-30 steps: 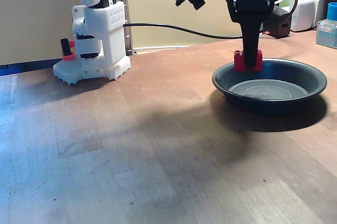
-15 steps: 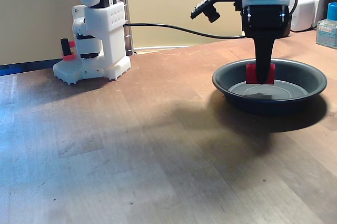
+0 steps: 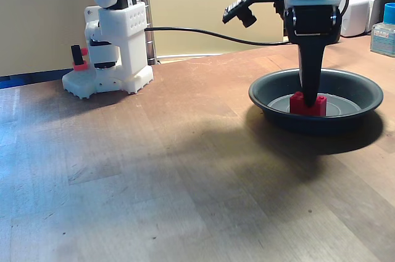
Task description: Grasp a lego block and put it in the bin.
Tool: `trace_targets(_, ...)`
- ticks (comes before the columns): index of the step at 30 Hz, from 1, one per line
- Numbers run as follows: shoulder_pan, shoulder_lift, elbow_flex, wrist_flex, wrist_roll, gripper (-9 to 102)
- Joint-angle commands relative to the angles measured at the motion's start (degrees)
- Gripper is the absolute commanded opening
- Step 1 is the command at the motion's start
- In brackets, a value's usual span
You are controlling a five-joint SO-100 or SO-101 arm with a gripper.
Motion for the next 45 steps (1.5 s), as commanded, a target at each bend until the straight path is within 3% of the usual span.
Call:
trace_targets(1, 0.97, 2.02, -2.29, 0.53, -0.35, 20)
trace_targets(10, 4.22, 14.15, -1.41, 9.67, -9.84, 19)
trace_targets(15, 8.61, 19.60, -1.14, 10.11, -17.75, 19)
trace_targets(19, 15.12, 23.38, 2.90, 10.11, -29.53, 16)
trace_targets(24, 25.22, 29.18, 10.28, 9.93, -47.02, -1)
trace_targets(29, 34.54, 34.80, 19.07, 9.67, -61.44, 0)
trace_targets(38, 45.35, 43.51, 36.91, -2.99, -75.67, 0)
trace_targets(45, 46.93, 51.94, 54.14, -16.26, -76.73, 0)
